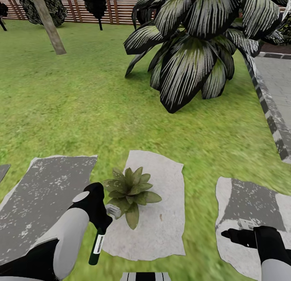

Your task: Pick up the pesticide atomizer in the garden and spray insectifuge to fully cover both potted plants in the garden.

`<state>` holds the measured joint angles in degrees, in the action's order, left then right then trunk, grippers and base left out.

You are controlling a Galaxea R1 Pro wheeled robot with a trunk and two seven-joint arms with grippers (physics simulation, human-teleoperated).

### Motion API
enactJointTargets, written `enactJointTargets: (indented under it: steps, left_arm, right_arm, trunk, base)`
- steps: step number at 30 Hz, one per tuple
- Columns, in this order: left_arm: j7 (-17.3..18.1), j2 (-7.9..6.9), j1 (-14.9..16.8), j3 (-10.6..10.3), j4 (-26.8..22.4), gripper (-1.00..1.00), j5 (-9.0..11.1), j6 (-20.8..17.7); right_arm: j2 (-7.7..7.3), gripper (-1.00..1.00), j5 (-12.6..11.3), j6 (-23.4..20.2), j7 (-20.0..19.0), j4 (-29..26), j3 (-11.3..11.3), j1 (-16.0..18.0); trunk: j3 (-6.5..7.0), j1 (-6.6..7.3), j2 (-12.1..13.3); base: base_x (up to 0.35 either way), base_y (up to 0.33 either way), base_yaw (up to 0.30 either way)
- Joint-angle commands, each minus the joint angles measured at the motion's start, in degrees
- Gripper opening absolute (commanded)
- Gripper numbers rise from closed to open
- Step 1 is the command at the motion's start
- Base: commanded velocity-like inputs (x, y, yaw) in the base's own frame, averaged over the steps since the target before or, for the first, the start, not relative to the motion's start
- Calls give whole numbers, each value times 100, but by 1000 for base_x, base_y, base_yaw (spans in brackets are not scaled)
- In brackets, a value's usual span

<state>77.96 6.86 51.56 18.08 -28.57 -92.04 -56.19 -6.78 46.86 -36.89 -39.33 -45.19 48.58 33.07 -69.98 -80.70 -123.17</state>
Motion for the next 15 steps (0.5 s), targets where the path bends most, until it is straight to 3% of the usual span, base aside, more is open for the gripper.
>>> enactJointTargets:
  steps: [1,15]
  left_arm:
    - [49,8,4,41,-8,-100,-60,-59]
    - [52,8,4,38,-8,-100,-60,-59]
  right_arm:
    - [2,100,60,-2,-57,-7,20,6]
    - [2,100,60,-2,-56,-2,25,6]
  trunk:
    - [-1,1,-2]
    - [81,1,-2]
  base:
    - [0,-4,73]
    - [0,0,165]
